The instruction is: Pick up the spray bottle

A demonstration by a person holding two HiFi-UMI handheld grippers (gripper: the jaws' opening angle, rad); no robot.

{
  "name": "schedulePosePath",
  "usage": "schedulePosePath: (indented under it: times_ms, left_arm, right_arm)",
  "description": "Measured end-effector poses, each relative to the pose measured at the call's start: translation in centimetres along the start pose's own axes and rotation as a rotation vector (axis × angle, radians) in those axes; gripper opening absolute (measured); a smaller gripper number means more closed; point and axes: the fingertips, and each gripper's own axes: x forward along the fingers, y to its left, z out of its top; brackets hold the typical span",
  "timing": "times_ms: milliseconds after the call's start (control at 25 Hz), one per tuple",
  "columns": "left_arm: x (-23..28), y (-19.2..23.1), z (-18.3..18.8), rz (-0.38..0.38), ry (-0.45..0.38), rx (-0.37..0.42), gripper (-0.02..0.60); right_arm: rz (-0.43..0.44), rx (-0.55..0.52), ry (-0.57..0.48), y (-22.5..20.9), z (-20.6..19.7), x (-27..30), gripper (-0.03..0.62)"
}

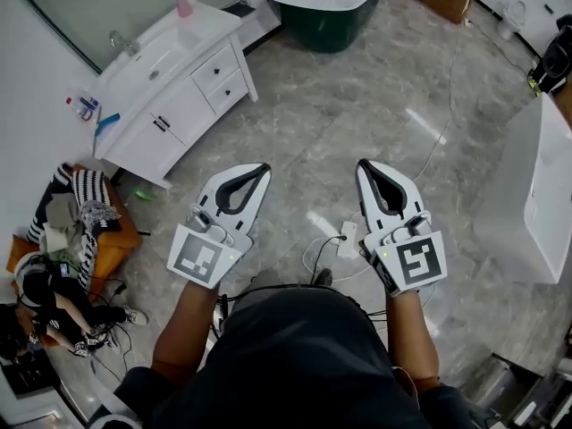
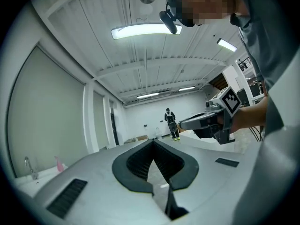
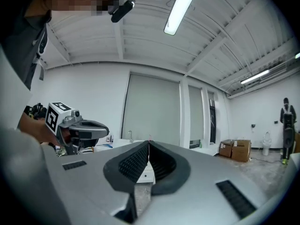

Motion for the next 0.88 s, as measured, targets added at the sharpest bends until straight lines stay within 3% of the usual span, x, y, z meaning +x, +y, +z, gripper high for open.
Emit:
schedulePosePath:
  times_ms: [320,880]
  left_arm:
    - [1.4,4.3,-1.8,0.014,0.039,-0.014,0.003]
    - [5.1,16.9,-5.3,-0.102,-0.005,-0.075,0.003]
  right_arm:
    - [0.002,0.015,0.031,-1.8,-1.1,4.5,0.008]
    - [-0.124,-0.013,0.101,-2.8,-1.3,16.7,0.008]
